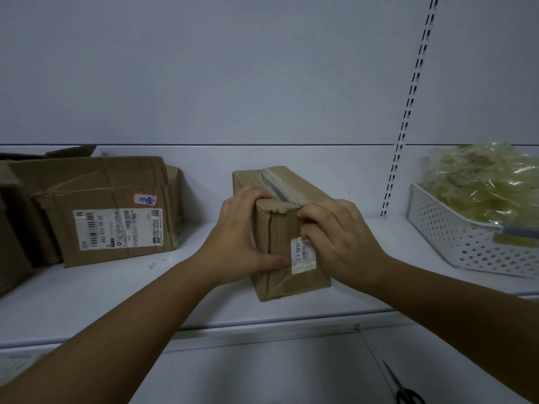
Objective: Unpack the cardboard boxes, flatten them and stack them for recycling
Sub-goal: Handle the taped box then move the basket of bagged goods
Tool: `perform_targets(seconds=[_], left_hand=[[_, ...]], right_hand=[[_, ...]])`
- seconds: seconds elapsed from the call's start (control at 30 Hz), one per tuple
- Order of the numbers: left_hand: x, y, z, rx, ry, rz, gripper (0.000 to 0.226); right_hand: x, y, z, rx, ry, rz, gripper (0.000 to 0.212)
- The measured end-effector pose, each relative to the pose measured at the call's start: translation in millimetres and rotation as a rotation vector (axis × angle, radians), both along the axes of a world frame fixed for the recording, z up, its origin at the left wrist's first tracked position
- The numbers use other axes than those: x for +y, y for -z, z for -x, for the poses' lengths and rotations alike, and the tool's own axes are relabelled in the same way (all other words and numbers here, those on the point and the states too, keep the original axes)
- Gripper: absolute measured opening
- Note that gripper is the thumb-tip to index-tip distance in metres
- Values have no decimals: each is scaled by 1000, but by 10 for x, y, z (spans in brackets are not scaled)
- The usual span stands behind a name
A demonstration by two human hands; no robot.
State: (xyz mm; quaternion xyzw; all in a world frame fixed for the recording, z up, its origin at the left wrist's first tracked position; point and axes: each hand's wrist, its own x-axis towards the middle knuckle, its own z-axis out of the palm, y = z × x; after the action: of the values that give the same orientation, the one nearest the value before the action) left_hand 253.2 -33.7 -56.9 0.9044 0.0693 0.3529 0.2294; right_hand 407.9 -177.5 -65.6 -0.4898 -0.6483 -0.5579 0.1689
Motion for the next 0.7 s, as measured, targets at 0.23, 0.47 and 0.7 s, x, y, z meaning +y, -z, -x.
perform_targets(seconds=[0.23,0.47,0.7], left_hand=[[3,-3,1,3,-16,-9,93],[9,-3,12,-6,-4,-16,94],[13,15,-7,-5,-10,-18,93]], right_hand=[[-43,-226,52,230,-135,77,13],[-137,-320,-99,392,-65,406,72],[-61,-369,-133,447,-70,427,60]])
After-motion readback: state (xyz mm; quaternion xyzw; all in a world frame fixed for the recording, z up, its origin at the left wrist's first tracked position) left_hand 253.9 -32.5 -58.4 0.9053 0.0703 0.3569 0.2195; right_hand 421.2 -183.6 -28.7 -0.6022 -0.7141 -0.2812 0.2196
